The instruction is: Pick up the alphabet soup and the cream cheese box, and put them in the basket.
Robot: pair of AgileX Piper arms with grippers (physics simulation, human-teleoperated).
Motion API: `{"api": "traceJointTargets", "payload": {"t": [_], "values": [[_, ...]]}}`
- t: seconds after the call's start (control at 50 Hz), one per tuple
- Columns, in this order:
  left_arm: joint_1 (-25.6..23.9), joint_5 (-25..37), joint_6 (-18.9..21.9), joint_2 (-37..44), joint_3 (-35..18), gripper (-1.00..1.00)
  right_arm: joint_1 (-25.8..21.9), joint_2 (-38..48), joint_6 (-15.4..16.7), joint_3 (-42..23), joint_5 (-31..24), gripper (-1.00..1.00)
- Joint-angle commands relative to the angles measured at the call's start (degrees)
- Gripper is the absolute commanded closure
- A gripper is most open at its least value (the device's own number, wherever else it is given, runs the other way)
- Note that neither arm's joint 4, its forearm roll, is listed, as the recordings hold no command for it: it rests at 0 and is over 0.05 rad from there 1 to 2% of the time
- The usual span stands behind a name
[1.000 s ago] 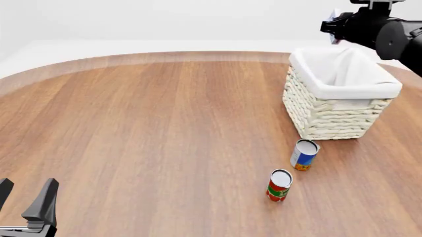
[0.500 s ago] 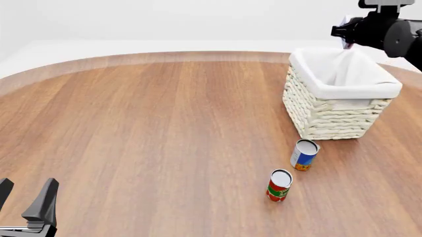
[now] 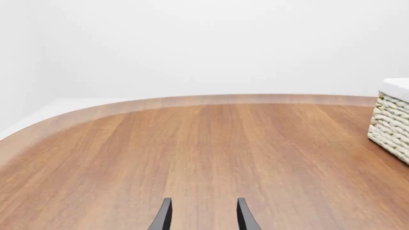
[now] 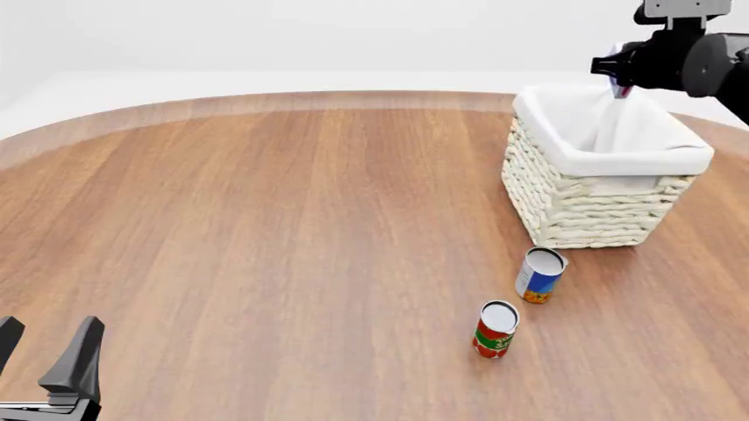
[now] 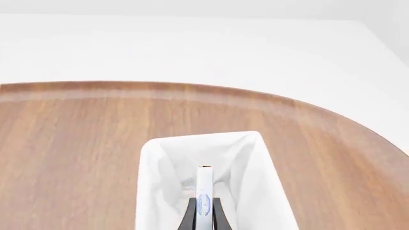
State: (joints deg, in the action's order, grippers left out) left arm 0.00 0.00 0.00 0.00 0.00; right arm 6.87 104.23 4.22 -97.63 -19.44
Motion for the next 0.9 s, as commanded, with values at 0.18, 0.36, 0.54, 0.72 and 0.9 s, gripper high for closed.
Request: {"api": "traceJointTargets", "payload": {"t": [0.18, 0.36, 0.54, 0.72, 0.9], "values": [[0.0, 0.0, 0.0, 0.0, 0.0, -1.0, 0.4, 3.3, 1.3, -4.7, -5.5, 1.0], [0.0, 0.0, 0.0, 0.0, 0.0, -1.0, 0.1, 5.2, 2.4, -7.0, -8.4, 1.0], [0.0, 0.0, 0.0, 0.0, 0.0, -1.0, 0.2, 6.5, 3.1, -8.4, -10.3, 1.0], [0.0, 0.0, 0.0, 0.0, 0.0, -1.0, 0.4, 8.0, 3.6, -10.1, -12.6, 1.0], [0.0, 0.0, 0.0, 0.0, 0.0, -1.0, 0.5, 9.2, 4.0, -11.5, -14.4, 1.0]]}}
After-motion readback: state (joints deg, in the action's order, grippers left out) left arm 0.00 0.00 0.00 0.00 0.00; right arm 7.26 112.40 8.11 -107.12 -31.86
